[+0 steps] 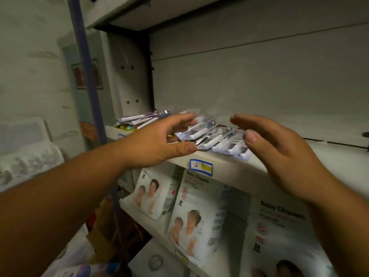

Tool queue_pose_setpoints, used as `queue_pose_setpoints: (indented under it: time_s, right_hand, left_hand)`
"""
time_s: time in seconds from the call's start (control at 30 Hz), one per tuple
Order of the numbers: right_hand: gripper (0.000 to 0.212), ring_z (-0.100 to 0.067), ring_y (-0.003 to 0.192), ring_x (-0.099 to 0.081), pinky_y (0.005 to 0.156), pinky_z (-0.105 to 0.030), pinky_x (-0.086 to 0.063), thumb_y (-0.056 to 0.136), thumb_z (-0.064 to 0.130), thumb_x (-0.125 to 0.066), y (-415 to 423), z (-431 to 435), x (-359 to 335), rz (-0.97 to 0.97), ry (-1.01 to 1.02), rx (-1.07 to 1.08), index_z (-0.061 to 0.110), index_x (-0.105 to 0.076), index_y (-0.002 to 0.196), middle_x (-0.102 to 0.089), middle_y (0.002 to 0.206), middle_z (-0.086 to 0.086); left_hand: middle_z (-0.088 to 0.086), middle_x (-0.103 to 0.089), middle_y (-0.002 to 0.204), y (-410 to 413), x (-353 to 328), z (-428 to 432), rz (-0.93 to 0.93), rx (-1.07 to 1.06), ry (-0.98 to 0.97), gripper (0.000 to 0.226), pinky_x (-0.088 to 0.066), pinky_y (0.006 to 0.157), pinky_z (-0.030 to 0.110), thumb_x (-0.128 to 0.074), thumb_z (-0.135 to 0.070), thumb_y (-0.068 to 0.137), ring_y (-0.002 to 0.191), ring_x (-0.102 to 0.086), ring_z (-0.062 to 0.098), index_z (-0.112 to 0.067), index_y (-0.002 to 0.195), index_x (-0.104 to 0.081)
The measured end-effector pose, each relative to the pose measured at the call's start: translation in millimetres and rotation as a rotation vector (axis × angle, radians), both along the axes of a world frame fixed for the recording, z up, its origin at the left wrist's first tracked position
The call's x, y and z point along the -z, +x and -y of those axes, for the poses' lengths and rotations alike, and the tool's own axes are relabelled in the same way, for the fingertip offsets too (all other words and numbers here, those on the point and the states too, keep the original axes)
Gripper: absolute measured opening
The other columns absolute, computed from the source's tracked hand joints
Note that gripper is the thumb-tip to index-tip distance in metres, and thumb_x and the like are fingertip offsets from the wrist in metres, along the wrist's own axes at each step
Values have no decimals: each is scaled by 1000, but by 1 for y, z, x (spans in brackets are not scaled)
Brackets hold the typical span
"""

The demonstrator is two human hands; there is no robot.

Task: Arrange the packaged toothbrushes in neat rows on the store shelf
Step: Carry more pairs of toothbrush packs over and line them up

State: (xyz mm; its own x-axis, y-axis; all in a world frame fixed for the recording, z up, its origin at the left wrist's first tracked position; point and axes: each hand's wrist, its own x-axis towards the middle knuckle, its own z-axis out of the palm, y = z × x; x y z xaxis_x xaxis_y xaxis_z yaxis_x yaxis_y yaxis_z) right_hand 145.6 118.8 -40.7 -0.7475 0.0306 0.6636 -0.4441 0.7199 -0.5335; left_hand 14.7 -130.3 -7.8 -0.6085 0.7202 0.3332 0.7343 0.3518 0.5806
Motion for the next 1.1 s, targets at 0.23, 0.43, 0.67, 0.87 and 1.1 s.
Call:
queue_pose_setpoints:
  time_s: [0.23, 0.43, 0.67, 0.87, 1.1]
  right_hand:
    - [55, 1, 118, -59, 107, -33, -47, 95, 66, -44, -22, -33, -11, 148, -60, 341, 32, -62, 134, -65, 131, 18]
    - [45, -24, 104, -67, 94, -39, -56, 100, 55, -51, -63, -37, -23, 513, -478, 545, 18, -63, 123, -66, 124, -7]
    - [47, -35, 104, -64, 77, -43, -61, 100, 50, -54, -118, -25, -32, 573, -684, 663, 19, -55, 135, -56, 128, -12]
    - [37, -43, 106, -64, 72, -47, -62, 100, 40, -56, -120, -37, -25, 453, -1027, 668, 13, -56, 125, -56, 129, -17]
    - [38, -30, 106, -67, 60, -31, -61, 99, 34, -59, -124, -41, -23, 382, -1126, 630, 8, -55, 127, -62, 126, -16]
  left_hand:
    - [-24, -39, 153, -56, 11, -76, -58, 222, 0, 100, -39, 111, 21, -66, -70, 69, 133, -39, -14, -36, 155, -28]
    - [-16, -33, 159, -94, 17, -114, -396, 251, -230, 88, -34, 115, 33, -59, -73, 81, 142, -35, 8, -43, 155, -21]
    - [-6, -47, 150, -127, 39, -135, -552, 240, -147, 72, -30, 113, 37, -51, -72, 87, 140, -37, 17, -33, 146, -44]
    - [-9, -69, 109, -130, 45, -137, -584, 277, -100, 44, -37, 101, 37, -41, -63, 96, 106, -59, 15, -33, 112, -70]
    - [-7, -70, 102, -133, 48, -136, -520, 300, -8, 33, -44, 89, 31, -47, -50, 96, 96, -59, 13, -31, 109, -71]
